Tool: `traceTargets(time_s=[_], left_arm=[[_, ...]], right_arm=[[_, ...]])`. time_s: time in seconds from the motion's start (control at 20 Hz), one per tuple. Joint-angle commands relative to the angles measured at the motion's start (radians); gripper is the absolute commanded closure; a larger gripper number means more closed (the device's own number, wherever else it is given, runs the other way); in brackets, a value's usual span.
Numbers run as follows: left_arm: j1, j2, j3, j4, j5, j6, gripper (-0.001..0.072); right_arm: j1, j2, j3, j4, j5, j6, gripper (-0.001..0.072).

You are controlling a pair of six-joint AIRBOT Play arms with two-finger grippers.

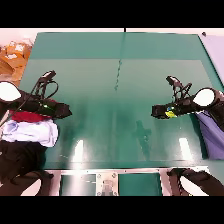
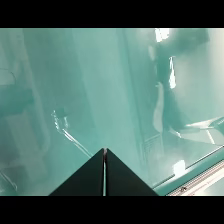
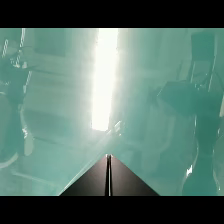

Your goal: Fold the shirts.

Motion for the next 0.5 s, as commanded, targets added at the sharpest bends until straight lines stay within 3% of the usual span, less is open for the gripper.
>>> traceTargets(time_s=[0.0, 0.2, 0.3, 0.35, 0.4, 0.45], left_arm=[[0.0, 0.001, 0.0, 0.001, 0.001, 0.001, 0.0684], [0.0, 0.001, 0.0, 0.031, 0.009, 0.004, 0.0683], [0.0, 0.001, 0.0, 0.13, 0.03, -0.011, 0.0663], [0.0, 0.001, 0.0, 0.216, 0.037, -0.02, 0.0276], [0.0, 0.001, 0.0, 0.342, 0.047, -0.056, -0.0013], [0.0, 0.001, 0.0, 0.485, 0.055, -0.095, -0.0006]], right_arm=[[0.001, 0.001, 0.0, 0.001, 0.0, 0.001, 0.0693], [0.001, 0.001, 0.0, 0.0, 0.0, 0.001, 0.0693], [0.001, 0.001, 0.0, 0.0, 0.0, 0.001, 0.0693], [0.001, 0.001, 0.0, 0.0, 0.0, 0.001, 0.0693], [0.001, 0.001, 0.0, 0.001, 0.0, 0.001, 0.0693], [0.001, 0.001, 0.0, 0.0, 0.0, 0.001, 0.0693]])
